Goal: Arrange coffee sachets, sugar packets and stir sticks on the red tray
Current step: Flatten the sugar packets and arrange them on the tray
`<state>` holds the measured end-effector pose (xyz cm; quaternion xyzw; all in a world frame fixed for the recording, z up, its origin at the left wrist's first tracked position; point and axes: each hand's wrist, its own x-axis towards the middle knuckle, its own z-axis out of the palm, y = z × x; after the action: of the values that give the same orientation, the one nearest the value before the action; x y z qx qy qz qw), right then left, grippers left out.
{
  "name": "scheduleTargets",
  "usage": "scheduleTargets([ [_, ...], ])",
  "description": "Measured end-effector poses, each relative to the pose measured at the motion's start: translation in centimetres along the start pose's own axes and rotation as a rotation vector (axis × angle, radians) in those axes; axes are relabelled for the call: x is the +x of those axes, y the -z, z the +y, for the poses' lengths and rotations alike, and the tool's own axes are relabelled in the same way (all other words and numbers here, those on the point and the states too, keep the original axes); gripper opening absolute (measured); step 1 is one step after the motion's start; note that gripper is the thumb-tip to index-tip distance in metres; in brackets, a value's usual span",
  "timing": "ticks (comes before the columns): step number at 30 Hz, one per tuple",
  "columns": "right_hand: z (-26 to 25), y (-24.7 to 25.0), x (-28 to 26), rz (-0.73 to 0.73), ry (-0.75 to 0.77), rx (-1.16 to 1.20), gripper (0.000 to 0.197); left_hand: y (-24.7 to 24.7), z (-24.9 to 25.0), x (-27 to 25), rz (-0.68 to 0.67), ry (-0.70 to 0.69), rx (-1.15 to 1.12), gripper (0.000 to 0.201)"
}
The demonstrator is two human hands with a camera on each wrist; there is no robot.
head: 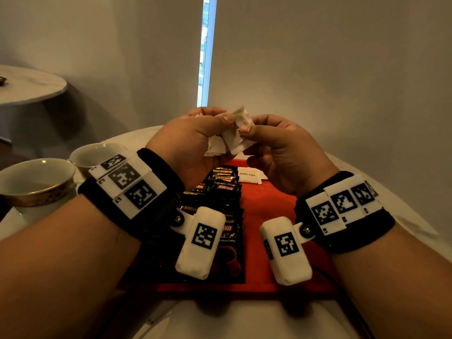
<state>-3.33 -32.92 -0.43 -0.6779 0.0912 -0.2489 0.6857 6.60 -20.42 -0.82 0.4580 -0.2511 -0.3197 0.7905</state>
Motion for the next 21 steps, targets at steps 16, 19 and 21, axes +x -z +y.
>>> scheduleTargets([
  [16,0.17,0.12,0.17,0.059,0.014,0.081,0.009,-0.23,0.33,-0.47,0.060,0.024,0.086,0.003],
  [19,0.32,0.21,0.14,0.051,0.009,0.055,0.018,-0.28,0.31,-0.41,0.079,-0.008,0.065,0.007],
  [21,0.26,0.37,0.19,0.068,0.023,0.043,0.012,-0.21,0.25,-0.26,0.081,-0.014,0.056,0.007],
])
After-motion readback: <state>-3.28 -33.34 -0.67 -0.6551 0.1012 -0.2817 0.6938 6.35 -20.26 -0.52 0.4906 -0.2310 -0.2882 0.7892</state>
